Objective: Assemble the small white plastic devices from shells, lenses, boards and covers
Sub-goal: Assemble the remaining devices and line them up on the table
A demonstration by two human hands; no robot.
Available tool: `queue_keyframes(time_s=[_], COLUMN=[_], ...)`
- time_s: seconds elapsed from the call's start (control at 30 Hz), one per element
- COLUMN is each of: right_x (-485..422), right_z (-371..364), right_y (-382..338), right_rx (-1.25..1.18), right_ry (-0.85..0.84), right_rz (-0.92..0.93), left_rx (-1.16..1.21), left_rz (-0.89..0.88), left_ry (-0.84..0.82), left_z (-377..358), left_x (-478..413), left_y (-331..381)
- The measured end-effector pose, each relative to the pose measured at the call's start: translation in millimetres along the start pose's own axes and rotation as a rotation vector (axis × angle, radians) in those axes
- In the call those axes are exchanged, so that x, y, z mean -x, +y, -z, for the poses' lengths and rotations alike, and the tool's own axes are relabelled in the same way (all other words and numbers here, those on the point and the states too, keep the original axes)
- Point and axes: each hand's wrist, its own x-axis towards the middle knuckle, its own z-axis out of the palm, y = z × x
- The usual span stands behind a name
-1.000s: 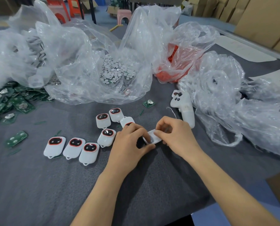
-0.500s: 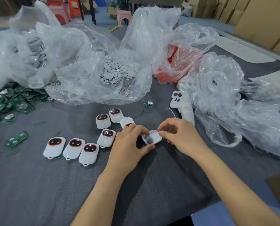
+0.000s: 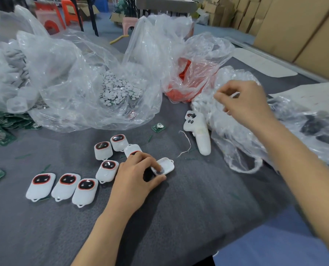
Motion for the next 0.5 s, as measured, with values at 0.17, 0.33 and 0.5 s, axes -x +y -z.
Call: queue_keyframes(time_s=[0.17, 0.33, 0.5], right_x=[-59.4, -94.9, -105.2], right_z=[-39.1, -62.2, -66.1], right_y=[12.5, 14.8, 38.6], right_rx=[0.329, 0.438, 0.526], right_ry=[-0.166, -0.136, -0.175], right_rz=[0.013, -0.079, -0.237], left_rx=[0.000, 0.026, 0.038], left_rz=[-0.006, 0.015, 0.017], left_ry=[0.009, 0.026, 0.027], left_z=[0.5, 1.4, 0.7], left_x=[-0.1, 1.4, 1.0], left_y=[2.1, 1.6, -0.2])
